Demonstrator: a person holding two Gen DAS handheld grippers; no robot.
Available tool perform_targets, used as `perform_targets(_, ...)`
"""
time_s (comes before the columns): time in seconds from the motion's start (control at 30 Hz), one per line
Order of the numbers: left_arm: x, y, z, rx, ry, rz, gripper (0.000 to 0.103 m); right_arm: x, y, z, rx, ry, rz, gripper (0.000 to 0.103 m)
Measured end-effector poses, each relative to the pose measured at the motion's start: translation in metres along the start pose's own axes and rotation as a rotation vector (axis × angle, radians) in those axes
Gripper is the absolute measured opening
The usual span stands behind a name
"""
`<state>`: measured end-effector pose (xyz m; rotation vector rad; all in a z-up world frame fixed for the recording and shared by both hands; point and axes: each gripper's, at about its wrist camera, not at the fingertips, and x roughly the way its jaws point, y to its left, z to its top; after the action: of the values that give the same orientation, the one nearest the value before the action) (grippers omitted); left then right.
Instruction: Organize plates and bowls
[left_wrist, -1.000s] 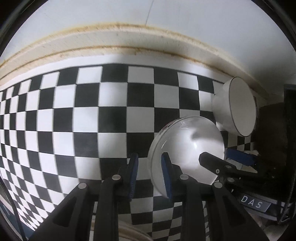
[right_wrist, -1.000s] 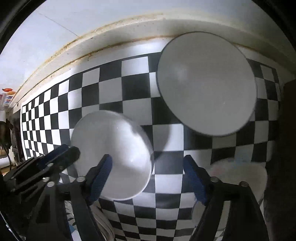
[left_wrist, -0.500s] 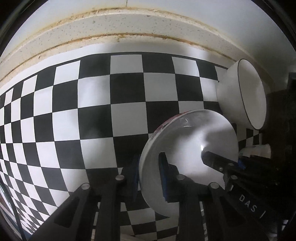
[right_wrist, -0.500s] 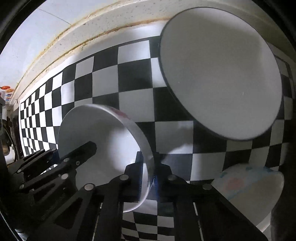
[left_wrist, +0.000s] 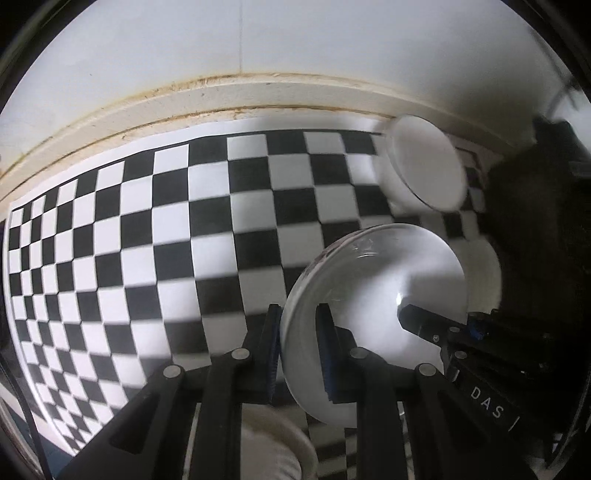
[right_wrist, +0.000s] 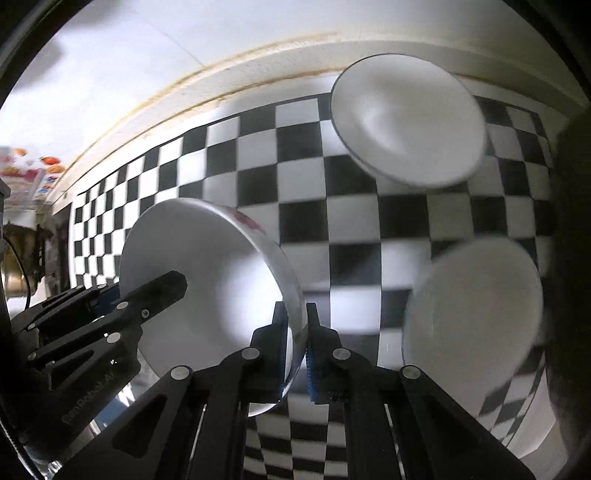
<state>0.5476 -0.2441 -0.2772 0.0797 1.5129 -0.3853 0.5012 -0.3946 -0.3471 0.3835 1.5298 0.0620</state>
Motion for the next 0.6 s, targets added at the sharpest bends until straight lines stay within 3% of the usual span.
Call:
perform_targets(0.13, -0.02, -0.015, -0.035, 0.038, 0.001, -0.031, 0.016, -0.024, -0.002, -0.048, -0.009, -0.029, -0.002, 0.01)
perform_targets(0.3, -0.012, -0.043, -0.07, 0.069, 0.031, -0.085, 0.016, -0.037, -0.032, -0.105, 0.013, -0.024, -0.015, 0.01)
perform_targets(0.6, 0.045, -0.069, -0.103, 0.094, 0.139, -0.066, 0.016, 0.011, -0.081, -0.143, 0.059, 0.039, -0.035, 0.01)
